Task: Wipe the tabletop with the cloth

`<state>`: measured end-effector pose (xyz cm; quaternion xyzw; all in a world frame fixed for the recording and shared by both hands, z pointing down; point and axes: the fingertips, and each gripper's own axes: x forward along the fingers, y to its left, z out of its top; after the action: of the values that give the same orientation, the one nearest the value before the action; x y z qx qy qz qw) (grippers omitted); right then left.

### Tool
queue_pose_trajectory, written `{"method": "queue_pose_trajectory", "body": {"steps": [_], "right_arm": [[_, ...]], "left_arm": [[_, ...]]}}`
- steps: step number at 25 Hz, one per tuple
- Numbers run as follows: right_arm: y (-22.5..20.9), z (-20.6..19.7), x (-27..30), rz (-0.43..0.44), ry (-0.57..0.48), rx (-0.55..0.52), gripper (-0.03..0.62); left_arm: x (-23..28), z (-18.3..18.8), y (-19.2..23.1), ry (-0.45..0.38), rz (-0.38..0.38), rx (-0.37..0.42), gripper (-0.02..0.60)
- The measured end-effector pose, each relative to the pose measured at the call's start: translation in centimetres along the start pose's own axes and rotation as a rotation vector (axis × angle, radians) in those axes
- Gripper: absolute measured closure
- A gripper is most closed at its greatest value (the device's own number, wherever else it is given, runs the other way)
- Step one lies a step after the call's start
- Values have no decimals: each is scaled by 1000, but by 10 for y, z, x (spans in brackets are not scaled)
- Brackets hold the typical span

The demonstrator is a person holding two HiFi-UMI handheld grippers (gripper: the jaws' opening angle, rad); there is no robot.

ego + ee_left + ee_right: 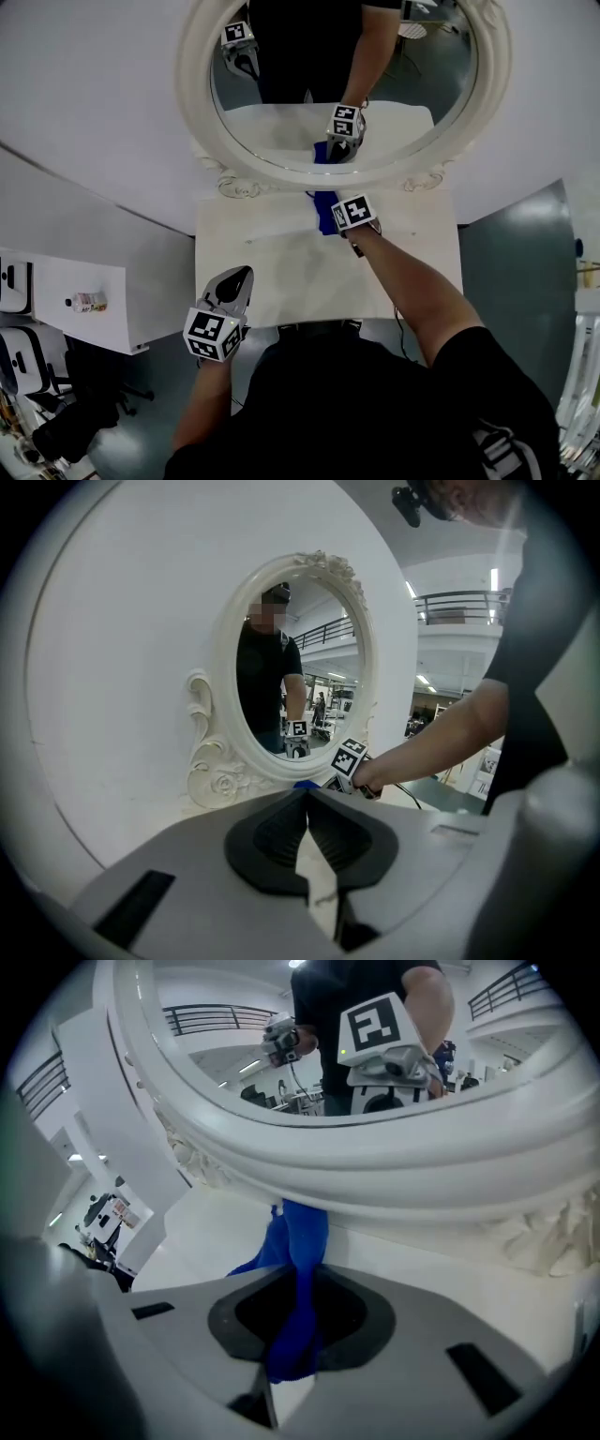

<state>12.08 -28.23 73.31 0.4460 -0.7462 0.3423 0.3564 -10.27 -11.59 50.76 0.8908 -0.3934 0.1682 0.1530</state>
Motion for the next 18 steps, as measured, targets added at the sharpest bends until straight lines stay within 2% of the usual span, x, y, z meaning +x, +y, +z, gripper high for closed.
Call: {"method": "queue_pose_trajectory", "body": {"steps": [18], "right_arm": [[-204,-93,-109,-217,-14,186,546]], "left_arm": [[92,30,-90,7,-159,59,571]]}}
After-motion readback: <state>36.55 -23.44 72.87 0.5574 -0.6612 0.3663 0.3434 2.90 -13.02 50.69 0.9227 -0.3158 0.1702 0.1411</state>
